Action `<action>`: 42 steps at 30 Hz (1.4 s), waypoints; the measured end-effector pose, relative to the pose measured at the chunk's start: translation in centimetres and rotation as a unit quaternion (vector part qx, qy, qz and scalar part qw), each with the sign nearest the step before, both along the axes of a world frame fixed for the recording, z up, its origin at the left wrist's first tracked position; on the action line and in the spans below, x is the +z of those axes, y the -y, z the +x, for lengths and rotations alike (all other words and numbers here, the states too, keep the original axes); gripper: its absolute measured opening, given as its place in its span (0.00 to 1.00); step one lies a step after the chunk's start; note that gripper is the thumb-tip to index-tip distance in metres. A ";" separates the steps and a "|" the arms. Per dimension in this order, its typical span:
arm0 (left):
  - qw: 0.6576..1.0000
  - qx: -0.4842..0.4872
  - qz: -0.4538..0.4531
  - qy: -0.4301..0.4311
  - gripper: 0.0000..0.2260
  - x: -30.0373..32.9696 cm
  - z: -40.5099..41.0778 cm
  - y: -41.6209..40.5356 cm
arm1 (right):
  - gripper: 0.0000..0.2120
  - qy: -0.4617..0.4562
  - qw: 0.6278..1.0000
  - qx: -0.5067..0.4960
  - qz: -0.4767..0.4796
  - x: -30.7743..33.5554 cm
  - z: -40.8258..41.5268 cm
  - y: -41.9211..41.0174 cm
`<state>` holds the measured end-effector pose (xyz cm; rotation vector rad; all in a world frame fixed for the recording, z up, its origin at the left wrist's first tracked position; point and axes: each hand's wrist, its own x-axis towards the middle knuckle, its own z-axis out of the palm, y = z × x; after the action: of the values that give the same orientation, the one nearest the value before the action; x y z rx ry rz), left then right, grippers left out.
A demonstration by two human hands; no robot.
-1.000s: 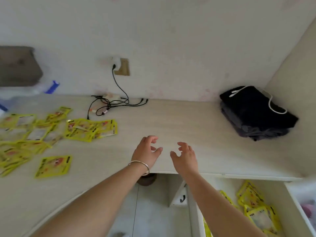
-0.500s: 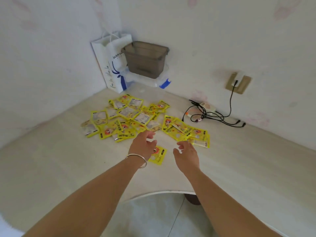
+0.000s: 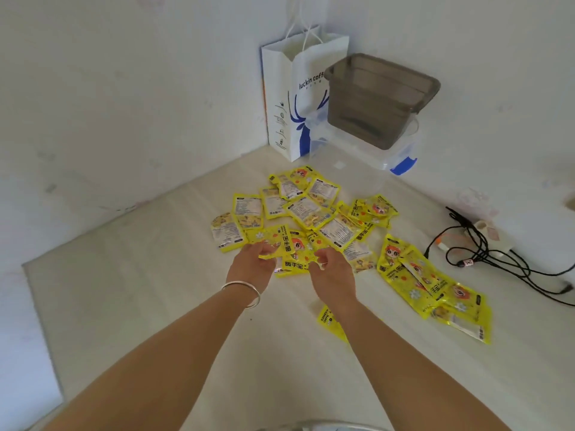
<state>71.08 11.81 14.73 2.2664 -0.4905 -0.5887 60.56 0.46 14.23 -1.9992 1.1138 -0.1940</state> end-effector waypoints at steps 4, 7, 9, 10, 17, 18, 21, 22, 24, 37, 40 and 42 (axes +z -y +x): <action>0.998 0.051 0.033 -0.027 0.10 -1.1 4.2 1.3 | 0.13 -0.017 0.999 0.045 -0.004 -0.6 4.5 2.6; 0.990 0.104 0.092 -0.032 0.16 -2.1 7.4 2.2 | 0.14 -0.024 0.997 0.080 -0.005 -0.9 7.6 4.3; 0.980 0.142 0.134 -0.032 0.20 -2.8 9.0 2.8 | 0.15 -0.036 0.994 0.100 -0.013 -1.5 9.5 5.2; 0.975 0.157 0.153 -0.036 0.23 -3.2 9.6 3.1 | 0.15 -0.048 0.993 0.109 -0.022 -1.9 10.3 5.6; 0.962 0.194 0.182 -0.064 0.32 -6.1 12.3 4.1 | 0.25 -0.231 0.959 0.106 -0.127 -4.0 14.5 7.4; 0.964 0.193 0.175 -0.055 0.32 -6.2 12.6 4.3 | 0.29 -0.264 0.950 0.099 -0.136 -4.3 14.8 7.7; 0.969 0.189 0.158 -0.028 0.30 -6.8 13.9 5.1 | 0.36 -0.317 0.933 0.094 -0.142 -5.6 15.6 8.8; 0.970 0.187 0.155 -0.022 0.30 -6.9 14.4 5.4 | 0.36 -0.320 0.932 0.093 -0.144 -6.0 15.8 9.1; 0.973 0.172 0.151 -0.007 0.29 -7.3 15.3 5.8 | 0.35 -0.325 0.928 0.095 -0.158 -6.4 16.2 9.6; 0.970 0.194 0.105 -0.099 0.40 -6.1 17.1 9.5 | 0.30 -0.259 0.930 0.130 -0.224 -5.3 16.2 11.3; 0.955 0.232 0.118 -0.145 0.35 -5.8 17.2 9.8 | 0.33 -0.223 0.944 0.117 -0.214 -5.0 15.5 11.4; 0.947 0.239 0.137 -0.165 0.26 -5.4 17.2 9.7 | 0.33 -0.190 0.953 0.101 -0.212 -4.7 15.2 11.8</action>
<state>88.25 2.14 9.33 2.3567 0.3216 -0.7943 75.77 -11.35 9.53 -2.6010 1.1595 0.0720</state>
